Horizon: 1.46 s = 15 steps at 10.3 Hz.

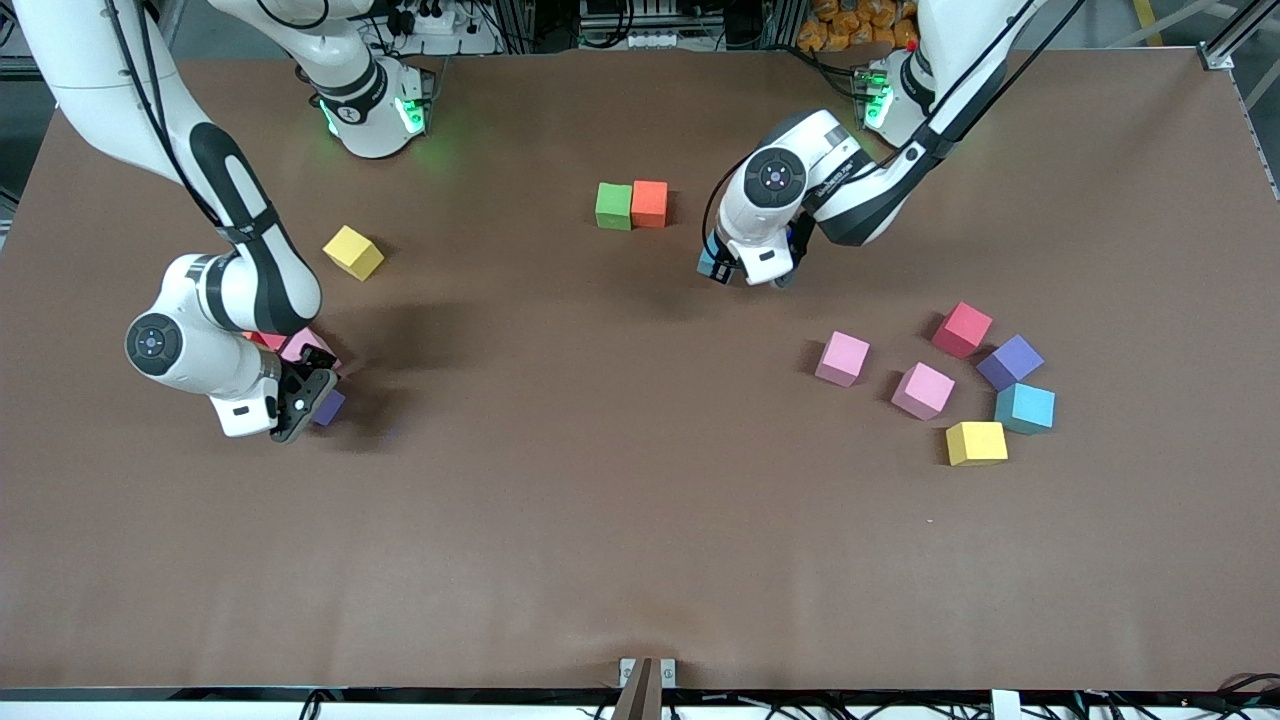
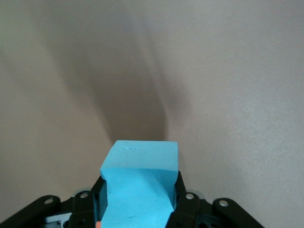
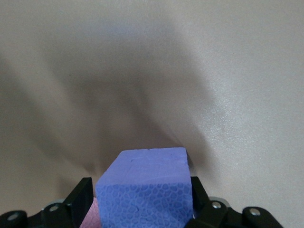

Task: Form number 2 with 11 blocks
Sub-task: 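Set cyan beside orange with the left gripper while the right gripper lifts purple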

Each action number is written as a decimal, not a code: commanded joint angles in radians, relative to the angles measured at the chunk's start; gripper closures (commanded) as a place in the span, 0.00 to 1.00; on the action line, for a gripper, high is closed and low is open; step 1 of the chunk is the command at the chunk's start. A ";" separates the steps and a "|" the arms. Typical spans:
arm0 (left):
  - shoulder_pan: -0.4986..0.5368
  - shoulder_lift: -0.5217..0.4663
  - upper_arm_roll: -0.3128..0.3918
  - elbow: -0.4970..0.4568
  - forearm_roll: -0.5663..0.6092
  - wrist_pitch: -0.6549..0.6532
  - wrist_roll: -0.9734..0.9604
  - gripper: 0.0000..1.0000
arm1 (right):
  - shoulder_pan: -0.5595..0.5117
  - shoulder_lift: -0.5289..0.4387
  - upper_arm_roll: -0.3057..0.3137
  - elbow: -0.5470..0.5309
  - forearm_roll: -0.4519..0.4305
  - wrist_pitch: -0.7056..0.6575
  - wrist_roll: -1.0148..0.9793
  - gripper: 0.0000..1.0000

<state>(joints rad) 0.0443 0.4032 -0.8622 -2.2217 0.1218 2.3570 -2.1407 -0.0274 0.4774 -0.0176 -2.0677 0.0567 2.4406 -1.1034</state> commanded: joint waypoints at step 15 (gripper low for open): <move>-0.201 0.002 -0.008 -0.124 0.055 0.179 -0.538 0.98 | 0.214 -0.057 -0.022 0.055 0.149 -0.141 0.137 0.68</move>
<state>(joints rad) -0.1548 0.4046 -0.8730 -2.3333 0.1472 2.5142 -2.6510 0.1624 0.4554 -0.0319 -2.0056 0.1848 2.3372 -1.0177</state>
